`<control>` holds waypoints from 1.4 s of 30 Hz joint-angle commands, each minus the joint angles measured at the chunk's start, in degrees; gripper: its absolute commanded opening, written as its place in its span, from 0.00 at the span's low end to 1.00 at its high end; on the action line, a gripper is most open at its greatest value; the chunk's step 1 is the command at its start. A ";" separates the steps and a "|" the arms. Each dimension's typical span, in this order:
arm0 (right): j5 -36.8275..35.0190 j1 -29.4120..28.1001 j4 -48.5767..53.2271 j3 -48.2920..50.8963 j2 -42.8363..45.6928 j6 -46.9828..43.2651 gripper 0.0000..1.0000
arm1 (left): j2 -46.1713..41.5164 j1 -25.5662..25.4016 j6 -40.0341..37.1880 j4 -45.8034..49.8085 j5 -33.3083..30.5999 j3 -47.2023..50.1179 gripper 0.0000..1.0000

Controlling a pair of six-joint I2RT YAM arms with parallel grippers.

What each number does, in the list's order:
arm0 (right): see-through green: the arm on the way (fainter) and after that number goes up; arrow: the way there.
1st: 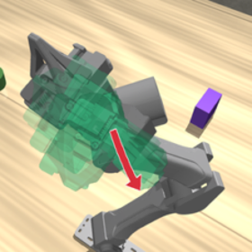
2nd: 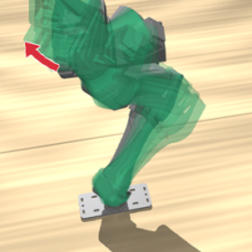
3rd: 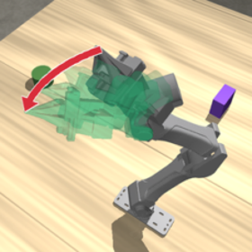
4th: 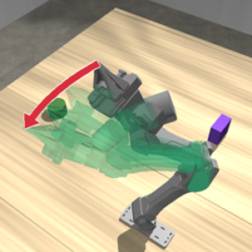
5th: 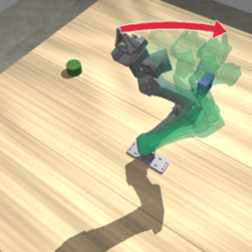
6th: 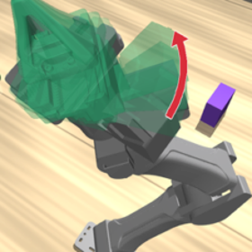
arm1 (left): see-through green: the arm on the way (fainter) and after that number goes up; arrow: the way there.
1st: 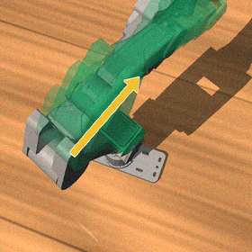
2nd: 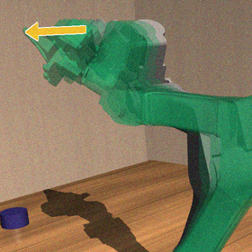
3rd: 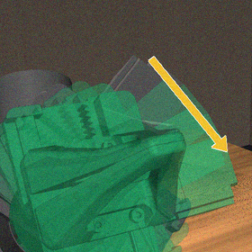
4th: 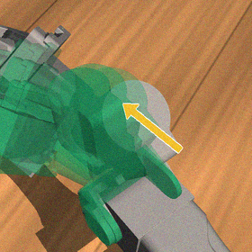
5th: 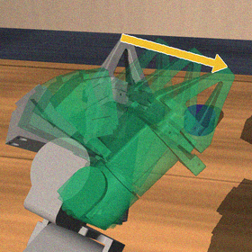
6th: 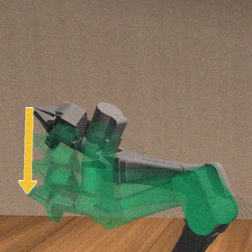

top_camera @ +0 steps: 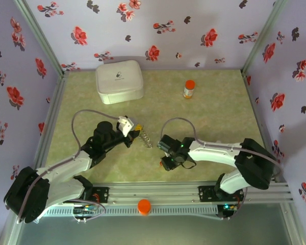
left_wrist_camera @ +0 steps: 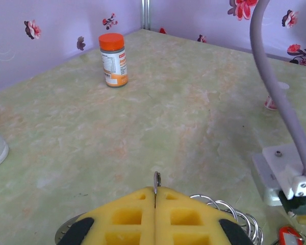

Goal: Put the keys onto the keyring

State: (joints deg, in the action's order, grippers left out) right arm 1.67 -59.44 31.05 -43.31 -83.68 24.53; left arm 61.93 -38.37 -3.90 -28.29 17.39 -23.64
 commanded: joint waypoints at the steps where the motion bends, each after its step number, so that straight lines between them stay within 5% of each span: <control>1: -3.88 -0.20 1.29 -2.50 -1.33 0.47 0.38 | -0.34 -0.40 -1.73 -2.87 -0.07 -1.45 0.00; 42: -6.99 -0.15 5.18 -4.84 -3.83 -0.21 0.19 | -0.94 -0.40 -3.13 -1.68 -0.47 -2.55 0.00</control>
State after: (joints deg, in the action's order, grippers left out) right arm -3.95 -59.42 34.57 -46.68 -87.92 24.49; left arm 61.91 -38.37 -5.39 -28.23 17.32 -23.97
